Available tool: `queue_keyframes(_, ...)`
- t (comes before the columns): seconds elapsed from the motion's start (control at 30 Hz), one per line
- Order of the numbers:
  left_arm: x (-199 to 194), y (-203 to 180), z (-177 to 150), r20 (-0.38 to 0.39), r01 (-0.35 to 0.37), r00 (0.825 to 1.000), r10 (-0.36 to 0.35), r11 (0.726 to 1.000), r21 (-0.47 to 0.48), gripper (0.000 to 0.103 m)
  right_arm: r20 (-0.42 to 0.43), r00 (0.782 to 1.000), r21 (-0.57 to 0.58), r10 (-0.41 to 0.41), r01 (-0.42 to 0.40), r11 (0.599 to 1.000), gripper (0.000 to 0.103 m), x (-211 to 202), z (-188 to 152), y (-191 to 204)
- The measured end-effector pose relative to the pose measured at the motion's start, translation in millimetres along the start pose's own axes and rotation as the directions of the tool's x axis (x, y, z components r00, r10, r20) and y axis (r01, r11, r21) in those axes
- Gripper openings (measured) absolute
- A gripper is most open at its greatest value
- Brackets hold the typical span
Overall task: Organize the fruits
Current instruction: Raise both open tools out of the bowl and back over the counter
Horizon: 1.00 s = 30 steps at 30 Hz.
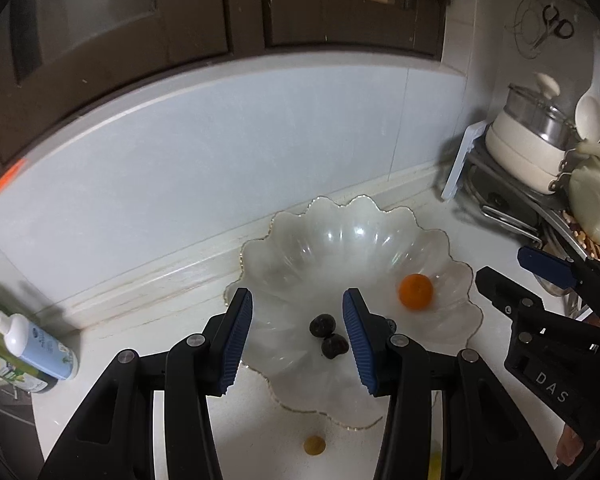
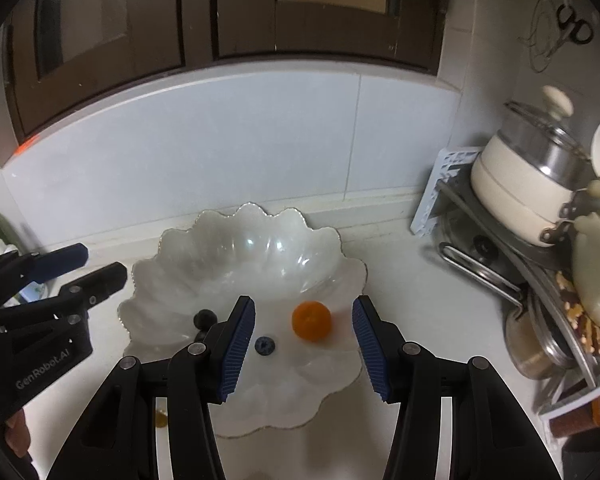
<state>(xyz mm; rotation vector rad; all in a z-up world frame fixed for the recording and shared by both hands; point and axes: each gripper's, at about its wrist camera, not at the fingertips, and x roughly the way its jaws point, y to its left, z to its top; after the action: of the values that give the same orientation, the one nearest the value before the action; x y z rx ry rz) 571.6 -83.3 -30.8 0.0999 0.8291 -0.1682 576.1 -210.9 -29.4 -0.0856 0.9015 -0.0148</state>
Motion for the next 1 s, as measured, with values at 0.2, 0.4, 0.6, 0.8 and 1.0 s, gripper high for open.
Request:
queue_keyframes(0.2,-27.4,-1.2,-10.3,0.046,-0.003,0.999,0.003,1.0,0.003,0.047,0.04,0.999,-0.001,-0.009,0.009,1.0,0.052,-26.2,-9.5,2.6)
queue_keyframes(0.4,-57.2,0.0,-23.1,0.09,0.015,0.996,-0.014,1.0,-0.003,0.049,0.074,0.997,0.016,-0.002,0.001,1.0,0.052,-52.3,-20.2,2.2)
queue_keyframes(0.6,-80.6,-0.6,-36.2,0.11,0.031,0.993,-0.03,1.0,-0.003,0.05,0.107,0.994,0.023,0.002,-0.005,1.0,0.052,-78.0,-33.0,3.6)
queue_keyframes(0.8,-101.8,-1.9,-49.2,0.13,0.028,0.991,-0.025,1.0,-0.015,0.05,0.143,0.99,0.029,-0.014,0.01,1.0,0.052,-101.9,-47.1,6.6)
queue_keyframes(1.0,-117.7,-4.7,-66.5,0.138,0.042,0.99,-0.039,0.999,-0.015,0.05,0.159,0.987,0.042,-0.014,0.007,0.999,0.052,-121.1,-64.7,6.3)
